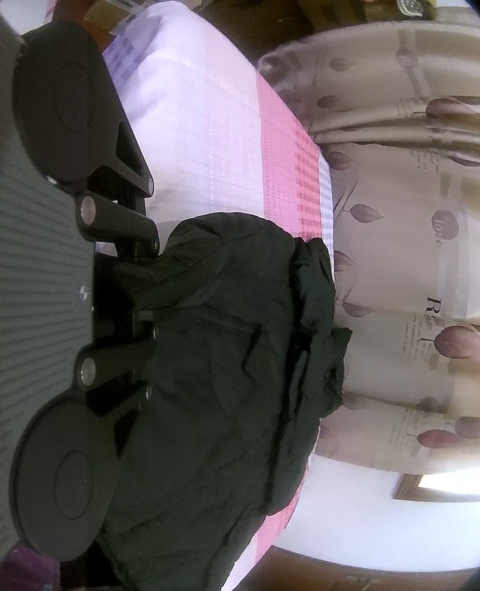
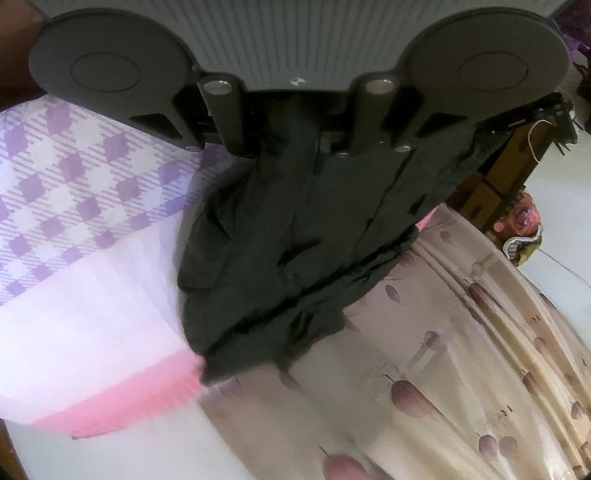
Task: Fold large clothes
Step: 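Grasp the jacket hem with both grippers and lift it toward the collar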
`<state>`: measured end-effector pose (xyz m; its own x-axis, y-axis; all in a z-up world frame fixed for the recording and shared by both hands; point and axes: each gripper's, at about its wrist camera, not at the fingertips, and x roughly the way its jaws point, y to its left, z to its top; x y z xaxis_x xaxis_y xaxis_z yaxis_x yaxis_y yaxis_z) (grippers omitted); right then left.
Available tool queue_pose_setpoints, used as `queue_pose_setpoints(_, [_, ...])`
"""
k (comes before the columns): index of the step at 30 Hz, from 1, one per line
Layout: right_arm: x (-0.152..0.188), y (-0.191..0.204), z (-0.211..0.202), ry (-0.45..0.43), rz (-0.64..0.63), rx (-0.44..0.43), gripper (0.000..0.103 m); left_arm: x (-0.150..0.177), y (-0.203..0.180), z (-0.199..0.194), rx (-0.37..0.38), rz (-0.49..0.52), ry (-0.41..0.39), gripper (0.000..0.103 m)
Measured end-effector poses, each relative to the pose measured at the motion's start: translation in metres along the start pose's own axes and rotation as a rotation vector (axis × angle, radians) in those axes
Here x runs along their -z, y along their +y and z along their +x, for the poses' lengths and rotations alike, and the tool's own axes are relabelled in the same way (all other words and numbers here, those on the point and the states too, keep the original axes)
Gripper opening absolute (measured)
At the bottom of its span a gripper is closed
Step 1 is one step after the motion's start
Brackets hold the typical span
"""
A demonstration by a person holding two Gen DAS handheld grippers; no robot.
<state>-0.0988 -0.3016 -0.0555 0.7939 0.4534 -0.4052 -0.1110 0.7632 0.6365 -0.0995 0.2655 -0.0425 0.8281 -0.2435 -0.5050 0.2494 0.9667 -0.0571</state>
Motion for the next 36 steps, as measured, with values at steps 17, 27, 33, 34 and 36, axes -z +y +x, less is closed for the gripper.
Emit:
queue_pose_setpoints(17, [-0.012, 0.016, -0.036, -0.036, 0.002, -0.126, 0.014, -0.011, -0.012, -0.035, 0.019, 0.056, -0.038, 0.014])
queue_pose_setpoints(27, [-0.009, 0.011, -0.035, -0.040, 0.022, -0.130, 0.014, -0.013, -0.010, -0.035, 0.016, 0.044, -0.042, 0.014])
queue_pose_setpoints(33, [-0.010, 0.012, -0.036, -0.049, 0.037, -0.149, 0.014, -0.014, -0.006, -0.037, 0.022, 0.015, -0.052, 0.014])
queue_pose_setpoints(34, [-0.010, 0.011, -0.036, -0.051, 0.041, -0.153, 0.014, -0.015, -0.005, -0.037, 0.022, 0.008, -0.053, 0.014])
queue_pose_setpoints(36, [-0.011, 0.010, -0.036, -0.054, 0.055, -0.166, 0.014, -0.017, -0.003, -0.038, 0.029, -0.012, -0.056, 0.014])
